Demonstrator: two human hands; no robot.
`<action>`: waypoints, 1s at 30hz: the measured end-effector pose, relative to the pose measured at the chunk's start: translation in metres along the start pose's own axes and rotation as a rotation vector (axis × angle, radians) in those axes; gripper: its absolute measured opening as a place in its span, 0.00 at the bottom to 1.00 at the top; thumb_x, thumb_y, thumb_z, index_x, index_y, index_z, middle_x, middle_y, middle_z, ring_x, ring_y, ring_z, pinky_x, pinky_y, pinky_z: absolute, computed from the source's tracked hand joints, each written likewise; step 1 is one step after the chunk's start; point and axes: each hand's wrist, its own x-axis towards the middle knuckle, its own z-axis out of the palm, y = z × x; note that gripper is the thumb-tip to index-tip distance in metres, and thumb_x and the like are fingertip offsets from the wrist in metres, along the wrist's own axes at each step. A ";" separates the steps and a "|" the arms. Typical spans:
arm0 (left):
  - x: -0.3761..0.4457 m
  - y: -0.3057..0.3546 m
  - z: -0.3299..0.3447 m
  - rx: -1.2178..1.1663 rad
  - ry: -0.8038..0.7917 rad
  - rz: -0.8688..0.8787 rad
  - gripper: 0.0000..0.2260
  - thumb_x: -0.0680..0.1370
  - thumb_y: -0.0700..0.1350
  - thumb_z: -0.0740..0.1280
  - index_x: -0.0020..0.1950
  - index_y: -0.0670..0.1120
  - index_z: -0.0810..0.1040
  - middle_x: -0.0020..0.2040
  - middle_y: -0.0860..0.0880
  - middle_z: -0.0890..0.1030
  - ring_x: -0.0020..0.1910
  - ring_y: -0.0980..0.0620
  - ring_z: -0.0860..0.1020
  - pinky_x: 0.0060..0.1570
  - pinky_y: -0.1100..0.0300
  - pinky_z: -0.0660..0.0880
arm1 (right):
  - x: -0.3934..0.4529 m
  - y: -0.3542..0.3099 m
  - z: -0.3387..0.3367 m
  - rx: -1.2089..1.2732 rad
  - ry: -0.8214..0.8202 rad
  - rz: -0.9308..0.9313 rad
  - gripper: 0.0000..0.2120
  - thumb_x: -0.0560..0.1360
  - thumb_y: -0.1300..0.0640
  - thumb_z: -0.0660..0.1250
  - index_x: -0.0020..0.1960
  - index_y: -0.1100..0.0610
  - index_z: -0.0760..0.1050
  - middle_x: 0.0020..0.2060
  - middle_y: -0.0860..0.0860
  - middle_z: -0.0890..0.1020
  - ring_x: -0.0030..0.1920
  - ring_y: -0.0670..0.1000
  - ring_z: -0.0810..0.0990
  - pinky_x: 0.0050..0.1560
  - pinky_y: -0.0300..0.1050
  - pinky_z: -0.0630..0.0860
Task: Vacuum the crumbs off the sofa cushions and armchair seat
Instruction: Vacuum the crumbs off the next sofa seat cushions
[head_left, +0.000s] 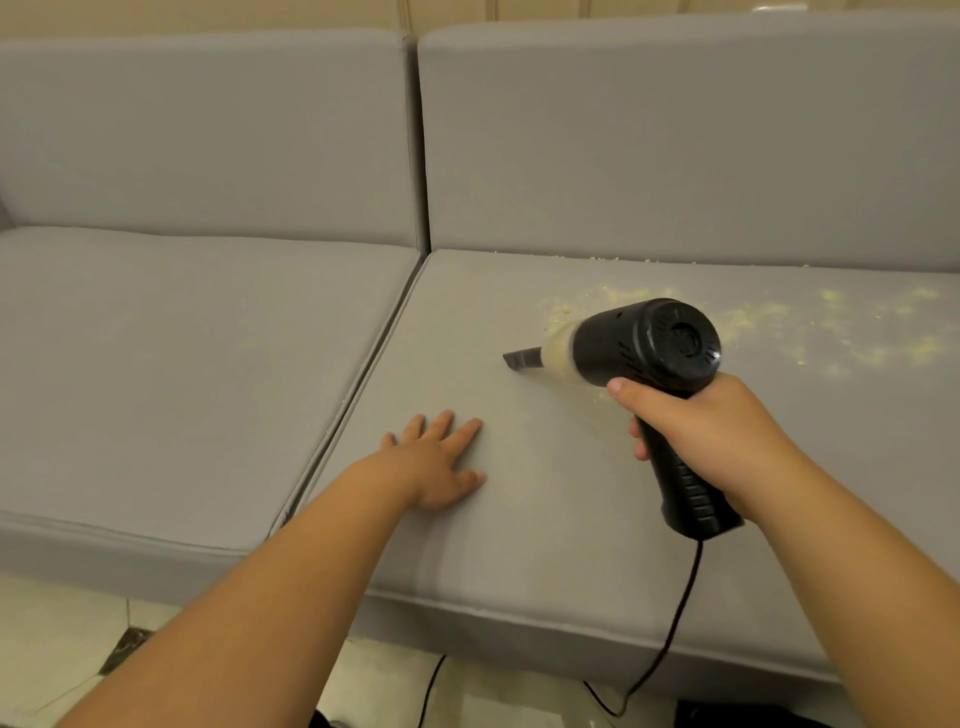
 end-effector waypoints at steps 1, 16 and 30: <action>0.000 0.000 0.000 -0.002 0.001 0.001 0.34 0.82 0.67 0.54 0.83 0.65 0.39 0.85 0.54 0.39 0.84 0.43 0.40 0.79 0.36 0.45 | -0.002 0.002 -0.005 -0.013 0.019 -0.001 0.13 0.75 0.45 0.77 0.46 0.55 0.84 0.36 0.52 0.88 0.33 0.49 0.87 0.40 0.46 0.78; 0.003 0.041 -0.009 0.015 -0.024 0.079 0.32 0.84 0.66 0.53 0.84 0.63 0.41 0.85 0.52 0.37 0.84 0.47 0.39 0.81 0.41 0.43 | -0.025 0.015 -0.052 -0.104 0.076 0.017 0.14 0.76 0.47 0.75 0.45 0.58 0.83 0.36 0.53 0.87 0.33 0.49 0.87 0.43 0.49 0.80; 0.011 0.129 -0.003 0.107 -0.045 0.173 0.33 0.83 0.68 0.53 0.83 0.65 0.40 0.85 0.52 0.37 0.84 0.44 0.39 0.79 0.33 0.44 | -0.055 0.027 -0.073 -0.101 0.046 0.020 0.12 0.75 0.45 0.75 0.45 0.55 0.83 0.36 0.53 0.87 0.37 0.51 0.88 0.45 0.48 0.82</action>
